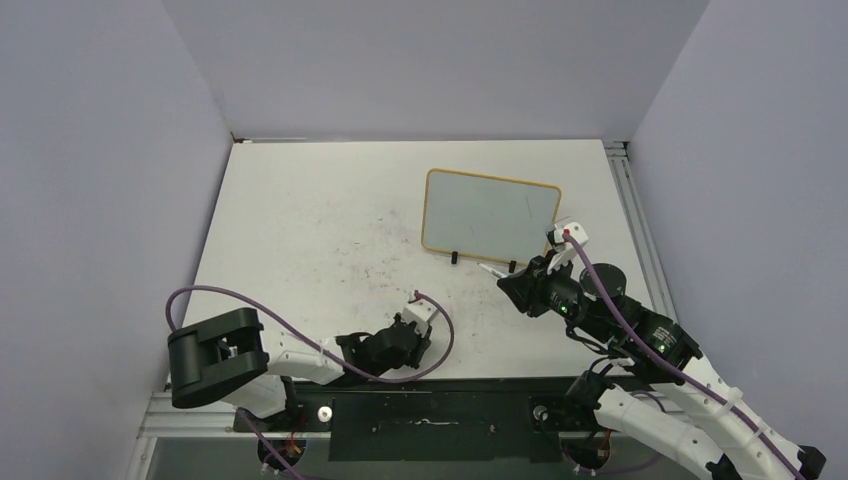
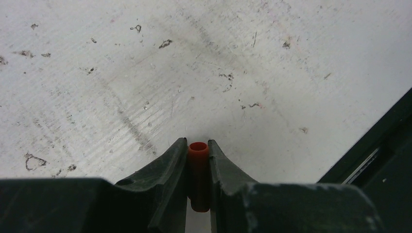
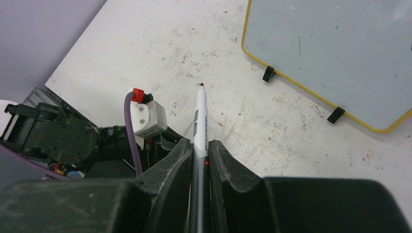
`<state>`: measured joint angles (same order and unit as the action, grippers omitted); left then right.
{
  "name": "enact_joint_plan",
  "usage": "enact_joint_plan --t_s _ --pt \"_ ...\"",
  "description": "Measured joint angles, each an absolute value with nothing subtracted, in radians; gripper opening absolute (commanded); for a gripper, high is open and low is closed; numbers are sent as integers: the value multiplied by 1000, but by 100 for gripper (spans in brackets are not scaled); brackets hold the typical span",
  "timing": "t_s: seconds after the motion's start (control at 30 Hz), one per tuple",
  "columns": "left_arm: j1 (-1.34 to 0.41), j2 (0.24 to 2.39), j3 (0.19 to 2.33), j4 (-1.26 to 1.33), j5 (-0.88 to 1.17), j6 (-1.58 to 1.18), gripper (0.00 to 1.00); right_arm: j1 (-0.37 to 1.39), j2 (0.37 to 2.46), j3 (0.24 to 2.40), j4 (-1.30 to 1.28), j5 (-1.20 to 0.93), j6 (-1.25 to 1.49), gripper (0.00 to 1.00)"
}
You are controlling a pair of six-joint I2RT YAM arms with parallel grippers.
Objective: Write a sentence on the whiteboard
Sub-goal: Place the pen cap at the center of the board.
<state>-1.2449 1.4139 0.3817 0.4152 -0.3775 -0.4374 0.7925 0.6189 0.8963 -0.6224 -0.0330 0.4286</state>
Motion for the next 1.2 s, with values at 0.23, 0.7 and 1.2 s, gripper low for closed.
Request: enact_joint_plan --t_s 0.23,0.7,1.2 --pt "-1245 1461 384 472 -380 -446 32 793 619 896 -622 -28 430 5" --pt "-1244 1425 405 414 -391 -480 69 793 595 896 -623 15 428 5" --pt "-1029 1003 630 30 -243 -482 89 793 604 1071 -679 141 370 5"
